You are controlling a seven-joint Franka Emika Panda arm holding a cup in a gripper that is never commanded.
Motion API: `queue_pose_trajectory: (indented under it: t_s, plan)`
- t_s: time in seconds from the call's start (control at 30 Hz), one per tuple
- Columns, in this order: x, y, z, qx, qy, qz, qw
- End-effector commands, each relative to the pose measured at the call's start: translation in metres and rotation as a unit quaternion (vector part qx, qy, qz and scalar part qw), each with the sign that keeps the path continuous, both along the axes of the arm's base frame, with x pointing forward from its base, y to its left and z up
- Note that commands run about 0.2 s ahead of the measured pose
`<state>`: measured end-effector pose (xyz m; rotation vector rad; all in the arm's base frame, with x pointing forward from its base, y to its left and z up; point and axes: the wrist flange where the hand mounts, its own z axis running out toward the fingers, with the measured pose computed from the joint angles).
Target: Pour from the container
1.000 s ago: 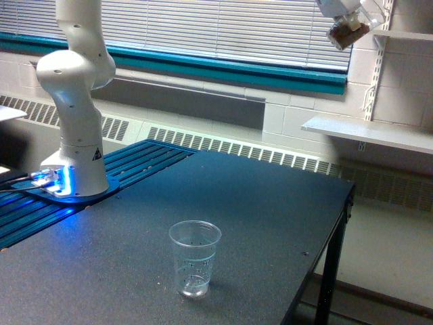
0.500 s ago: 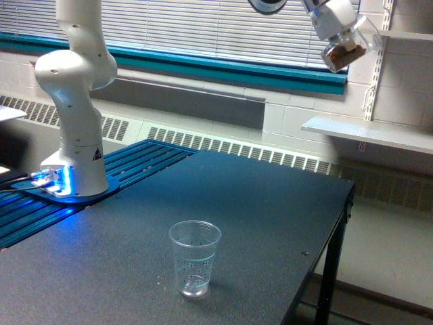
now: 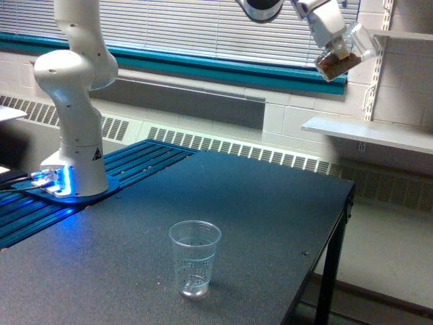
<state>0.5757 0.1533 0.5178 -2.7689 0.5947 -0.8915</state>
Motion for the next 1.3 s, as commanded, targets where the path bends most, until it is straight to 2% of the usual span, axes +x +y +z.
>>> queue_pose_trajectory:
  t_s: [0.03,0.33,0.57,0.8,0.97,1.03,1.1,1.3]
  plan:
    - [-0.005,-0.048,0.001,0.016,-0.012,-0.074,0.9971]
    - [-0.029,-0.109,-0.014,0.023,-0.010,-0.129,0.9914]
    - [-0.047,-0.158,-0.029,0.015,-0.009,-0.164,0.9864]
    - [-0.067,-0.202,-0.043,0.006,-0.014,-0.201,0.9794]
    - [-0.083,-0.231,-0.058,0.002,-0.005,-0.217,0.9761]
    - [-0.090,-0.242,-0.064,0.004,0.000,-0.230,0.9733]
    - [-0.092,-0.252,-0.069,0.005,0.009,-0.232,0.9727]
    - [-0.104,-0.278,-0.086,0.008,0.017,-0.252,0.9677]
